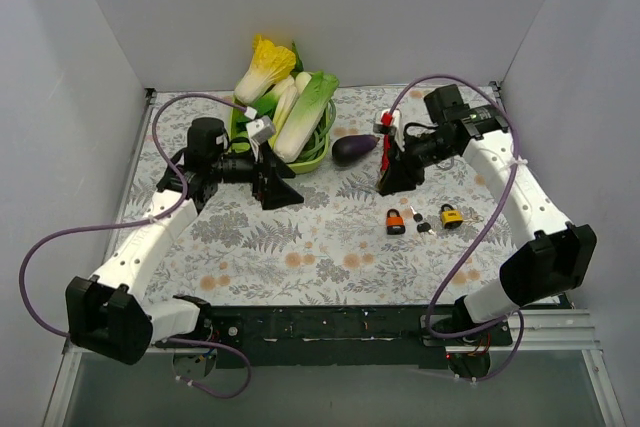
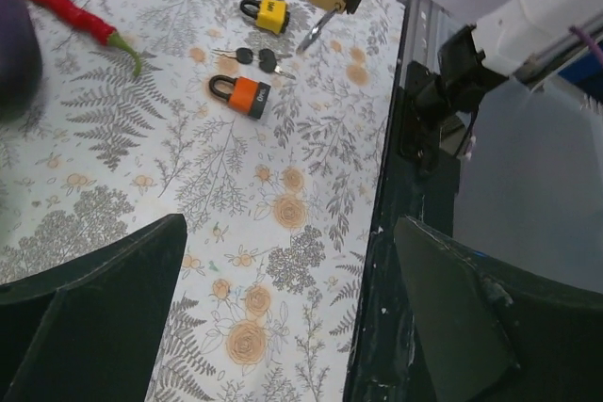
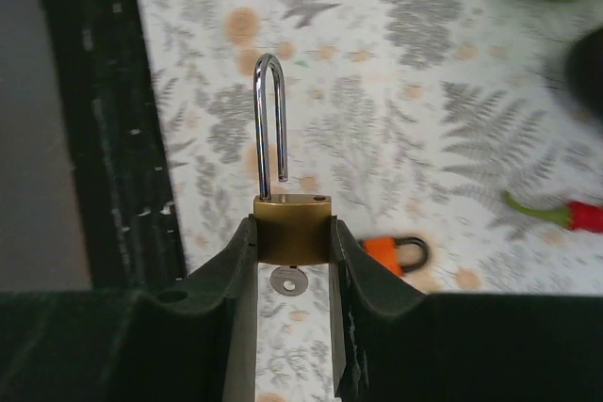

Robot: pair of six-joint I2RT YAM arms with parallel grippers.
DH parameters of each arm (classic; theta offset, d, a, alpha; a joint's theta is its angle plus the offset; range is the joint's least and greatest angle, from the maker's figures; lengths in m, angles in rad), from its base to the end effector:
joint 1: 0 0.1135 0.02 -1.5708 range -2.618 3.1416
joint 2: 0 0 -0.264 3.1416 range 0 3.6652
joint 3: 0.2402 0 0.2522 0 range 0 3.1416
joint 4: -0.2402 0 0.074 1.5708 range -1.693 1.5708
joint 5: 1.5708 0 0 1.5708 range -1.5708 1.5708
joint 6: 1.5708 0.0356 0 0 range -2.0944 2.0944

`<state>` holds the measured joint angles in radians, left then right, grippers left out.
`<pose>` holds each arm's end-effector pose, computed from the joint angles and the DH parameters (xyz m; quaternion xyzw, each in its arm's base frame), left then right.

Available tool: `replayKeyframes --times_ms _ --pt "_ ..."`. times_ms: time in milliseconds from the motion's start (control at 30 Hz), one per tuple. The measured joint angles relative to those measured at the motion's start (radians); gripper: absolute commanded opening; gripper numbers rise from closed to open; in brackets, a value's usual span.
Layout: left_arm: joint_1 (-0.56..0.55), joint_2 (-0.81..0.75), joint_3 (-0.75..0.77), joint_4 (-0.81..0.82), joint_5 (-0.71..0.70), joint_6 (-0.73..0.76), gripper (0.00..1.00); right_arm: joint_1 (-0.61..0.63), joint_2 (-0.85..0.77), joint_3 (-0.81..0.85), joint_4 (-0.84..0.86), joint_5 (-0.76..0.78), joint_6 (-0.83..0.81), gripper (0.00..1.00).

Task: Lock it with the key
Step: Pick up the lock from the center of the board.

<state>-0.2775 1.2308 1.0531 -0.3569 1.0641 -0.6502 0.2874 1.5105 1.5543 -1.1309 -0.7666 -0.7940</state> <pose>0.2436 -0.1018 0.3316 0.1082 0.7823 -0.5851 0.1845 0.2735 0.1066 0.3595 -0.5403 0.7259 0.2958 0.3060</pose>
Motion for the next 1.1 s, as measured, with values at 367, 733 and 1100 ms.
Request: replayKeyframes --times_ms 367,733,1100 --pt "-0.292 -0.146 -0.124 0.035 -0.119 0.333 0.71 0.227 -0.013 -0.144 -0.079 -0.145 0.031 0.01" --pt "-0.437 -0.09 -0.121 -0.034 -0.208 0.452 0.67 0.267 -0.008 -0.151 -0.079 -0.169 0.059 0.01" --pt "-0.537 -0.021 -0.093 -0.059 -0.325 0.505 0.29 0.304 0.031 -0.15 -0.076 -0.175 0.088 0.01"
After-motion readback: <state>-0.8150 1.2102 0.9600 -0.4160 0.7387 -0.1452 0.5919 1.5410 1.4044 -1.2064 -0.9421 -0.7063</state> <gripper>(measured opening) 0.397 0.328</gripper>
